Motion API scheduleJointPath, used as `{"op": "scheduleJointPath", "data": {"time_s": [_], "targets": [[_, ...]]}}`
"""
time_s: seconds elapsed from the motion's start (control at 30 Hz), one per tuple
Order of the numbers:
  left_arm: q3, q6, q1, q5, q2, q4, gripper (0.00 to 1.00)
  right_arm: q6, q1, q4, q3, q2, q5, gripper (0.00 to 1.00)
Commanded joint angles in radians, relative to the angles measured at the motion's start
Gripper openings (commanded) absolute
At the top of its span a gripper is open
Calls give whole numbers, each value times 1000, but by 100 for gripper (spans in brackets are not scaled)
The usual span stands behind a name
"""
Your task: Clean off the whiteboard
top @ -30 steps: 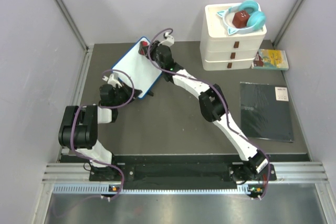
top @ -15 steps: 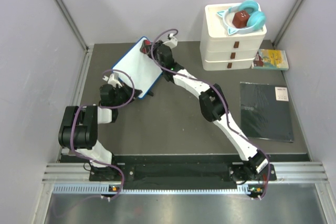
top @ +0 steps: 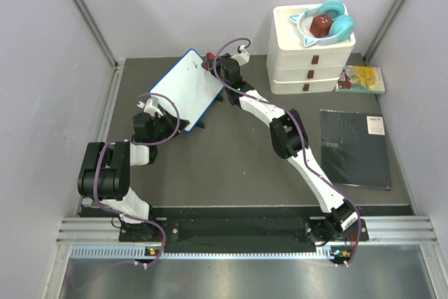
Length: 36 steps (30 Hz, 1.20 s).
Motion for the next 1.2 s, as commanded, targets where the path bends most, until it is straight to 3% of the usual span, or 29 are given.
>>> {"op": "scheduleJointPath", "data": {"time_s": [0.0,0.47,0.87,1.03,1.17], "targets": [[-64,104,-30,61,28,-293,0,-25,26,15,38,-10,-39,0],[-67,106,-30,60,23,-293,0,-1,55,23,-173,-103,-168,0],[-71,107,-30,57,17,-293,0,-56,69,84,-133,-154,-93,0],[-75,106,-30,57,15,-293,0,-48,73,80,10,-94,-48,0],[-75,107,-30,57,14,-291,0,-28,82,141,19,-65,-5,0]]}}
